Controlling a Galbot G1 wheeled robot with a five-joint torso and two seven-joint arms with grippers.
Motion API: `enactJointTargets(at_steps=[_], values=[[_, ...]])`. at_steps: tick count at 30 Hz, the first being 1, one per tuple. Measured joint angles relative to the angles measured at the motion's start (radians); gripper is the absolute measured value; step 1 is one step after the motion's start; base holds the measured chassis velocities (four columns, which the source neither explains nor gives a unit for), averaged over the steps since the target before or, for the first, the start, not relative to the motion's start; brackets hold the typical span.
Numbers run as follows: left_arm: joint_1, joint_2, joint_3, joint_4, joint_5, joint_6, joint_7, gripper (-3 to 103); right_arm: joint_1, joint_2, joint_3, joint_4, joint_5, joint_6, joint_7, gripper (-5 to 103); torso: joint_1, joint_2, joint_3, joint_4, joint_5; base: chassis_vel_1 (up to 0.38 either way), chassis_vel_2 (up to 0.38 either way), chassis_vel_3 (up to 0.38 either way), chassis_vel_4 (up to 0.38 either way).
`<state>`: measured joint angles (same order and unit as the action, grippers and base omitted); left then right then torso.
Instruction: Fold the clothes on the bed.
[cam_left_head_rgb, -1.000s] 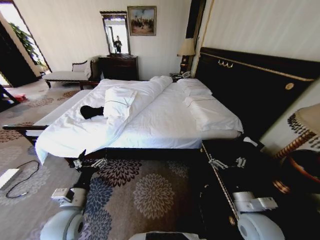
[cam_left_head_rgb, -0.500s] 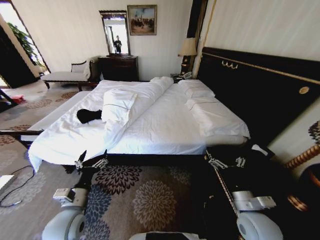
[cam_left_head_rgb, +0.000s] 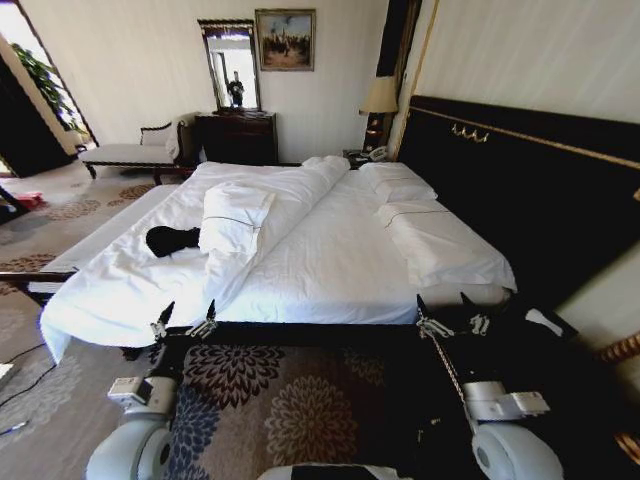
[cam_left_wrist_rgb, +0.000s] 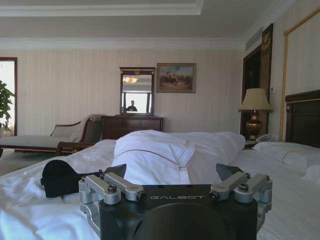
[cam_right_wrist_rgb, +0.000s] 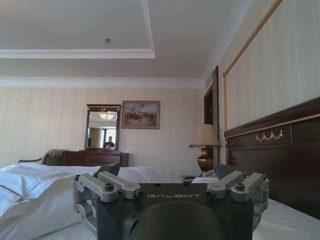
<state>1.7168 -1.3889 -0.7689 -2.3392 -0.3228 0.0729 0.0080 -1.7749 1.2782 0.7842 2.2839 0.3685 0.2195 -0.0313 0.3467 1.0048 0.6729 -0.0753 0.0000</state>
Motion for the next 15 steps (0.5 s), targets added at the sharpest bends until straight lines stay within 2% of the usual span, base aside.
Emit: enactJointTargets(at_steps=[15], values=[[0.01,0.01,-0.001,-0.003,0.0,-0.002,0.0,100,0.004,-0.003,-0.002,-0.007,0.001,0.0,0.0,100,0.0,0.0,0.0,0.0001,0.0,-0.132,0.127,0.121,-0.126]])
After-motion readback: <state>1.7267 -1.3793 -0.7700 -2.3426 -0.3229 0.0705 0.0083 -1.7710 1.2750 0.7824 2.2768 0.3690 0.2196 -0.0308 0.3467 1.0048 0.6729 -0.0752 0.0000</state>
